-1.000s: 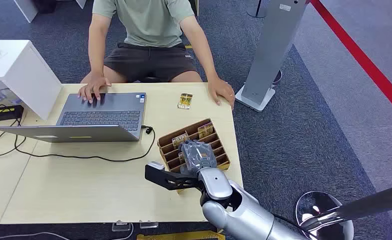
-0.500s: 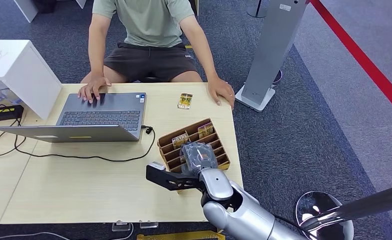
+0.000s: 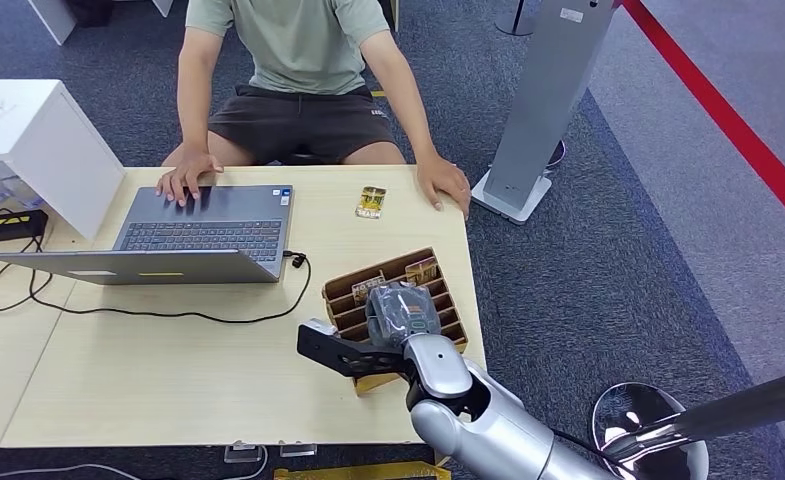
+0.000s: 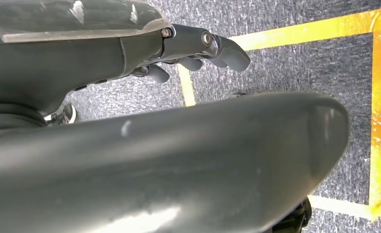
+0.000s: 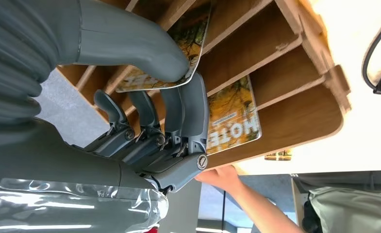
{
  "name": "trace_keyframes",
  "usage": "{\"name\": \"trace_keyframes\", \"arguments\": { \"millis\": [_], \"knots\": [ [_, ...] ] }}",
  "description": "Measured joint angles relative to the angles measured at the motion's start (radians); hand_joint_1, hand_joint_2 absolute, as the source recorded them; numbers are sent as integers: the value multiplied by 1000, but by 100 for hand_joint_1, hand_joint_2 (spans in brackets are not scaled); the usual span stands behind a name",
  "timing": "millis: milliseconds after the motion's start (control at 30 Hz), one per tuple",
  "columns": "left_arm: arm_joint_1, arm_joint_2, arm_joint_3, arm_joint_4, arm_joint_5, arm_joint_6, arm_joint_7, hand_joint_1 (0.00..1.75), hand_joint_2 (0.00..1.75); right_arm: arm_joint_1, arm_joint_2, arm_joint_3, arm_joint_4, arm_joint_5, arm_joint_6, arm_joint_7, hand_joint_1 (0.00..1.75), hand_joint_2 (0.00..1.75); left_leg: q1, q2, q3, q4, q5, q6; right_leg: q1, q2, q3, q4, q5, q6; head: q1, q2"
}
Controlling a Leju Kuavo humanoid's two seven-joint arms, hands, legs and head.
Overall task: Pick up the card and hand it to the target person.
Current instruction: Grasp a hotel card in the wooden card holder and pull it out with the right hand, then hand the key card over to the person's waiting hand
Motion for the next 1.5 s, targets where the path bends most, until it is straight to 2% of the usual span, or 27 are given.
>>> {"name": "trace_keyframes", "arguments": {
  "millis": [400, 567, 700, 833, 967, 1100, 1233, 1267, 1367, 1500],
  "knots": [
    [-3, 0, -4, 0, 5, -2, -12, 0, 0, -25, -6, -1, -26, 34, -12, -14, 154, 175, 0, 0, 0, 0, 0, 0, 0, 0, 0, 0, 0, 0, 0, 0],
    [-17, 0, -7, 0, -5, -3, -1, 0, 0, -148, -6, -5, -50, 32, -11, -28, 154, 175, 0, 0, 0, 0, 0, 0, 0, 0, 0, 0, 1, 0, 0, 0],
    [-29, 0, -8, 0, -7, -6, 2, 0, 0, -277, 4, -11, -29, -3, -33, -77, 154, 175, 0, 0, 0, 0, 1, 0, 0, 0, 0, 0, 1, -1, 0, 0],
    [-39, -1, -9, 0, -7, -9, 1, 0, 0, -396, 30, -19, 58, -31, -111, -140, 154, 175, 0, 0, -1, 0, 1, 0, 0, 0, 0, 1, 1, -1, -1, 0],
    [-44, -4, -10, 0, -6, -9, 4, 0, 0, -468, 70, -19, 201, -40, -199, -223, 154, 175, 0, 0, -2, 0, 1, 0, 0, 0, -1, 1, 1, -1, -1, 0],
    [-44, -6, -14, 0, -3, -8, 5, 0, 0, -501, 115, -16, 346, -34, -269, -298, 154, 175, 0, 0, -2, 0, 1, 0, 0, 0, -1, 1, 1, -1, 0, 0],
    [-44, -7, -15, 0, -2, -8, 5, 0, 0, -503, 119, -16, 360, -33, -274, -303, 154, 175, 0, 0, -2, 0, 1, 0, 0, 0, -1, 1, 1, -1, 0, 0],
    [-44, -7, -16, 0, -1, -8, 4, 0, 0, -504, 132, -14, 401, -31, -289, -314, 154, 175, 0, 0, -2, 0, 1, 0, 0, 0, -1, 1, 1, -1, 0, 0],
    [-42, -13, -24, 0, -11, -6, 12, 0, 0, -505, 191, -8, 658, -29, -352, -345, 154, 175, 0, -1, -2, 0, 1, 0, 0, -1, -2, 1, 1, -1, 0, 0],
    [-43, -19, -32, 0, -25, -6, 27, 0, 0, -504, 198, -9, 766, -25, -369, -338, 0, 175, 0, 0, -2, 1, 1, 0, 0, 0, -2, 0, 1, -1, 1, 0]
  ]
}}
